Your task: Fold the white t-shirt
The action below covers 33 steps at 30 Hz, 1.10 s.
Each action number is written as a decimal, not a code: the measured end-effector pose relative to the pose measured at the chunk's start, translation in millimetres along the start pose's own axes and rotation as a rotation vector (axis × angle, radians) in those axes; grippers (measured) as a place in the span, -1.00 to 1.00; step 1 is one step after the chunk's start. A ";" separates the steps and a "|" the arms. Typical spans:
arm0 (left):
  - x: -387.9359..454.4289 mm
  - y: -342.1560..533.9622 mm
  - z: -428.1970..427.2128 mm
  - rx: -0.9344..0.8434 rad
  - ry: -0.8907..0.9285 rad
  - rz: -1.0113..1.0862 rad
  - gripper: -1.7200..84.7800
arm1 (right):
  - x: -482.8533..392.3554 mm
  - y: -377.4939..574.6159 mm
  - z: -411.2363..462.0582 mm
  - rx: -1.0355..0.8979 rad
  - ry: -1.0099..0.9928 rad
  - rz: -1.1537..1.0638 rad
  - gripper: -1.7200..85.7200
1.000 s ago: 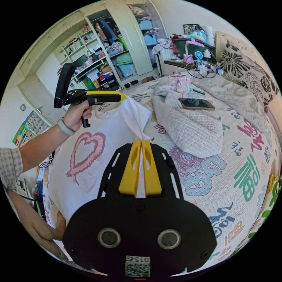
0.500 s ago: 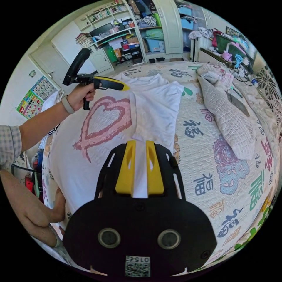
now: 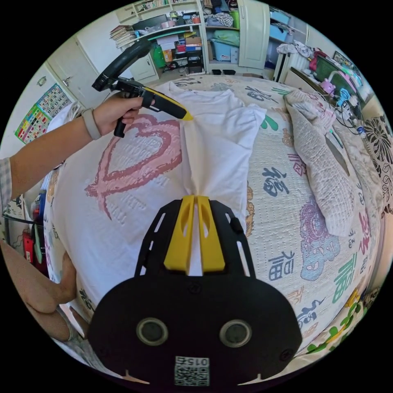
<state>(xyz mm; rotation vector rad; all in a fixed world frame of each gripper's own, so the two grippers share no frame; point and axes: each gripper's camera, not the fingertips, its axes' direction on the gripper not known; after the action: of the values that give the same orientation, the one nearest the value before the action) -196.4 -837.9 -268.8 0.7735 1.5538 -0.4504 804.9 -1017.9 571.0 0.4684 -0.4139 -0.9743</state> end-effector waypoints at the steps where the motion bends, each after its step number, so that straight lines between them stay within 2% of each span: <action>1: -1.5 -0.3 -0.8 -0.008 0.005 0.007 -0.91 | -1.0 0.1 1.5 -0.001 -0.003 -0.001 -0.94; 5: -9.4 -3.8 -20.4 -0.046 0.003 0.039 -0.83 | -3.3 -4.9 2.8 0.016 -0.024 0.034 -0.84; 8: -15.8 -11.1 -53.6 0.084 0.042 0.040 -0.77 | 11.5 -4.1 -9.0 0.124 0.052 0.152 -0.80; 10: -18.5 -24.1 -63.2 0.145 0.088 0.038 -0.75 | 25.0 -6.9 -5.4 0.137 0.034 0.233 -0.78; 13: -14.8 -56.9 -45.8 0.071 0.134 0.062 -0.76 | 36.3 -19.5 16.0 0.075 -0.050 0.296 -0.79; 15: -10.0 -77.0 -20.8 -0.047 0.128 0.088 -0.88 | 31.3 -29.2 29.6 0.048 -0.041 0.276 -0.85; 17: -14.3 -84.2 -16.7 -0.034 0.145 0.061 -0.94 | 30.2 -32.2 30.8 0.062 -0.042 0.300 -0.94; 21: -36.5 -90.5 -15.4 -0.069 0.120 -0.034 -0.96 | 30.8 -31.3 37.5 0.118 -0.115 0.401 -0.95; 26: -44.0 -68.2 -45.8 -0.031 0.122 0.022 -0.80 | 9.8 -49.2 37.4 0.130 -0.024 0.400 -0.85; 29: -51.7 -26.5 -87.9 0.009 0.055 0.062 -0.75 | -16.8 -60.9 17.8 0.254 -0.011 0.254 -0.83; 33: -66.0 33.2 -110.4 -0.034 0.048 0.064 -0.76 | -65.2 -100.6 40.1 0.165 -0.081 0.058 -0.79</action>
<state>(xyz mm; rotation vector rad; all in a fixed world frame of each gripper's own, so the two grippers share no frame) -252.3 -753.0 -183.3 0.8104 1.5730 -0.3594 682.2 -1017.7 540.7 0.5643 -0.5806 -0.9087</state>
